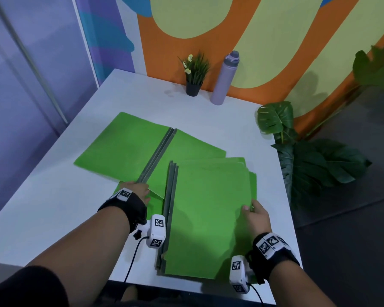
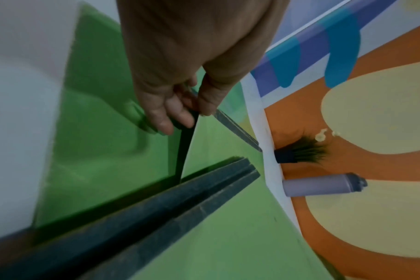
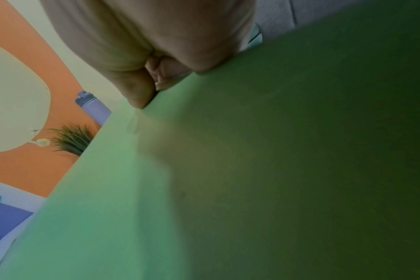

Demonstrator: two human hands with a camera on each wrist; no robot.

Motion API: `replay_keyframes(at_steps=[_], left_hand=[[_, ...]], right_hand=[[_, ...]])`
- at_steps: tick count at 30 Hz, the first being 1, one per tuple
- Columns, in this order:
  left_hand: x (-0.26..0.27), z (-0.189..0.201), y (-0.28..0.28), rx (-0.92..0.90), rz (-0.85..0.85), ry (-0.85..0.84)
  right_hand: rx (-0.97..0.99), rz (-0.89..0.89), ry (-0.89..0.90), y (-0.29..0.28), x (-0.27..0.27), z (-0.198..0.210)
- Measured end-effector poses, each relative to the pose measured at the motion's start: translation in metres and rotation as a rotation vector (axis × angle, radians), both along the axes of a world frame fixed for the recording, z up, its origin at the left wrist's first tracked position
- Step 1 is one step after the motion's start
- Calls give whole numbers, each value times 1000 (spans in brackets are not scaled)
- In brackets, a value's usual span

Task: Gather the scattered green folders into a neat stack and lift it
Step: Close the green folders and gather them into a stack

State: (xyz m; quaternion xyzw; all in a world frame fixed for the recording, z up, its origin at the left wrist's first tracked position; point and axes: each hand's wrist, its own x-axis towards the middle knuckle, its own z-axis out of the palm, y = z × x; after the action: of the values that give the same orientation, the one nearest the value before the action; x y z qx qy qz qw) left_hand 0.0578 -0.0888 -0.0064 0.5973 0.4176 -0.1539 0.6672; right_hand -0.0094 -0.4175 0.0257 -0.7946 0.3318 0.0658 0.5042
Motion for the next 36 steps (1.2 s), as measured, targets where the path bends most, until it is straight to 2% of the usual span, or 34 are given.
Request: replay_keyframes(at_steps=[2, 3, 5, 7, 10, 14, 18, 20, 23, 25, 27, 32, 36], left_hand=[[2, 9, 2, 123, -2, -64], [3, 16, 4, 232, -54, -75], [0, 35, 12, 510, -261, -58], [-5, 48, 26, 754, -359, -39], [-16, 61, 50, 961, -287, -100], [-29, 84, 68, 1169, -136, -342], [-33, 128, 70, 1015, -109, -585], [-35, 142, 77, 938, -9, -661], [-39, 135, 91, 590, 142, -699], [-46, 111, 99, 329, 167, -594], [-61, 82, 98, 179, 147, -449], [-115, 24, 78, 131, 107, -91], [-133, 17, 73, -3, -150, 72]], right_hand=[[22, -11, -39, -3, 1, -1], [29, -11, -52, -6, 1, -2], [35, -21, -106, -12, 3, 0], [50, -43, -148, -15, 5, 3], [76, -47, -170, -9, 6, 7], [123, -58, -149, 4, 9, 9], [166, -86, -127, 12, 15, 13], [181, -94, -138, 16, 18, 17], [193, -107, -157, 24, 21, 26], [179, -112, -152, 29, 24, 29], [139, -105, -132, 35, 26, 26], [86, -83, -54, 54, 16, 13], [50, -37, 16, 70, 10, -5]])
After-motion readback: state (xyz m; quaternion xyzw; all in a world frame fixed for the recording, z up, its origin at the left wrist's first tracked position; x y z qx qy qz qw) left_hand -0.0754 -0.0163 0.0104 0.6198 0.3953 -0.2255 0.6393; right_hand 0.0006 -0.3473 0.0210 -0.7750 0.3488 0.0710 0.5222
